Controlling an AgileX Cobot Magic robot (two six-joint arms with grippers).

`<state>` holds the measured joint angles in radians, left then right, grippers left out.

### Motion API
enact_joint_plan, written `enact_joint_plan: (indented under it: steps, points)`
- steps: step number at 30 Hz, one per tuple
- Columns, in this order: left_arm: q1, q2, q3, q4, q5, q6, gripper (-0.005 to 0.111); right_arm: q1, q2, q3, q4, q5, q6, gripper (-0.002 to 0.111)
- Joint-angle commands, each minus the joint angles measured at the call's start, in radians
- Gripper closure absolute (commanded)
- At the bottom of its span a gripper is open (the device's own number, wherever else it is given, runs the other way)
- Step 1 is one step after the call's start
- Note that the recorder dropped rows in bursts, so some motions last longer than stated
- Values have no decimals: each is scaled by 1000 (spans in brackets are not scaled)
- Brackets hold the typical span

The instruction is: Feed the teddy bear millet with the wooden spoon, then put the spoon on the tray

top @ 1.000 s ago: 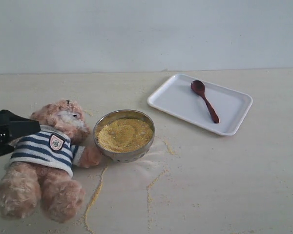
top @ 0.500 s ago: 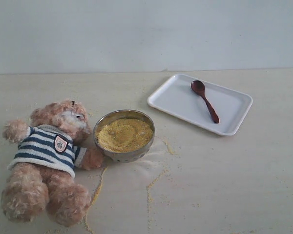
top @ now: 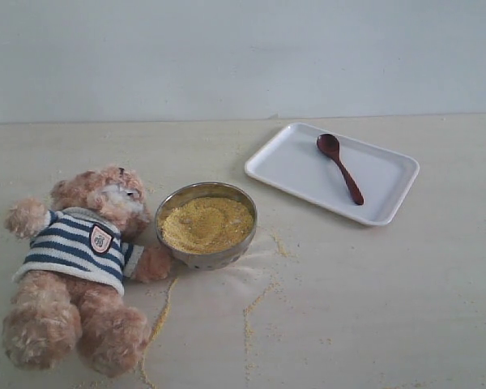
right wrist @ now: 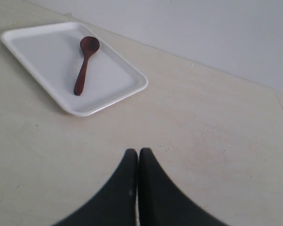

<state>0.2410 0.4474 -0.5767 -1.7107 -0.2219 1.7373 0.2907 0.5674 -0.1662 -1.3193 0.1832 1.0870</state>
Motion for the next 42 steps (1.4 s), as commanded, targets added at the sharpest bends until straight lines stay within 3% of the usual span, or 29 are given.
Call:
enact_joint_plan:
  steps: [1, 5, 11, 19, 30, 42]
  points:
    - [-117, -120, 40, -34, -45, 23, 102, -3, 2, 1, 4, 2, 3, 108]
    - [-194, -223, 67, -34, 27, 183, 102, -3, 2, 1, 28, 5, 3, 108]
    - [-246, -399, 128, -34, 47, -7, 102, -3, 2, 1, 28, -1, 3, 108]
    - [-251, -447, 288, -34, 222, -5, 102, -3, 2, 1, 28, -81, 3, 108]
    - [-251, -447, 555, -34, 124, 14, 102, -3, 2, 1, 28, -81, 3, 108]
    - [-251, -447, 577, -34, 122, 14, 102, -3, 2, 1, 28, -76, 3, 108]
